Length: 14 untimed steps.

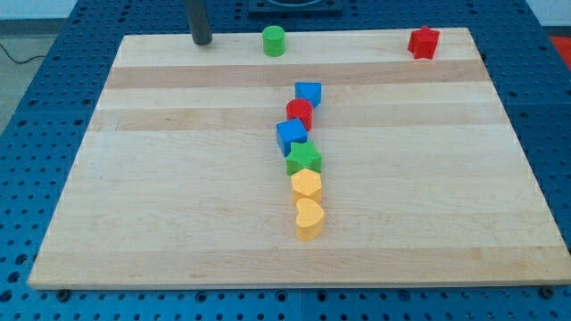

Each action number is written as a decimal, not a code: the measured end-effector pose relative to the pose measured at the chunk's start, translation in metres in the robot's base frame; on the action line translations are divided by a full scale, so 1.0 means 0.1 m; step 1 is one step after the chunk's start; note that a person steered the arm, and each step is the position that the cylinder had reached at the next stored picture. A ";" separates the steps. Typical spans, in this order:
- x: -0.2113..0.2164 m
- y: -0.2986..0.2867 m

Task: Push the green circle into the blue triangle

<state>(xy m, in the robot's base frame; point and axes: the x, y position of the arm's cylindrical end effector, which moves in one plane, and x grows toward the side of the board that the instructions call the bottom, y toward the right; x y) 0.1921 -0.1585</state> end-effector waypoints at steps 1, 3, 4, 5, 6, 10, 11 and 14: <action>0.00 0.31; 0.10 1.32; 0.44 1.47; 0.69 1.48; 0.61 1.48; 0.83 1.44; 0.91 1.57; 0.96 1.61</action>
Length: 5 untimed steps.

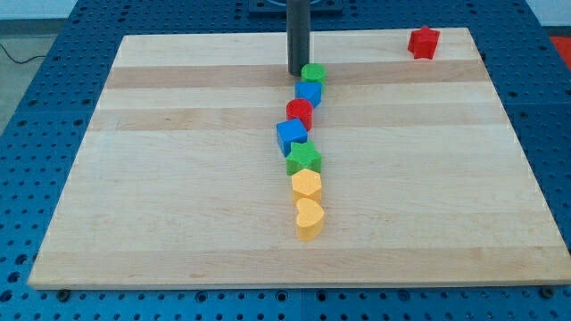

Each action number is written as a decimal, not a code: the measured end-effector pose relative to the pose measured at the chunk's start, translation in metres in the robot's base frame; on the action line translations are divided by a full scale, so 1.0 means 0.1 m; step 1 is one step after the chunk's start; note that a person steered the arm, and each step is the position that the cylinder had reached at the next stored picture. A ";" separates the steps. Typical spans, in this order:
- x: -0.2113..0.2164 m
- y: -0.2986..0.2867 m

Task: Push the green circle into the blue triangle

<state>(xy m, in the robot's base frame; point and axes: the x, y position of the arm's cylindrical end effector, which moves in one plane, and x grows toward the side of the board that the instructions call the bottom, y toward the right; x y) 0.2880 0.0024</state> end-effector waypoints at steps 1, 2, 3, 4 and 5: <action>0.00 0.00; -0.13 0.02; -0.14 0.15; -0.13 0.23; -0.01 0.24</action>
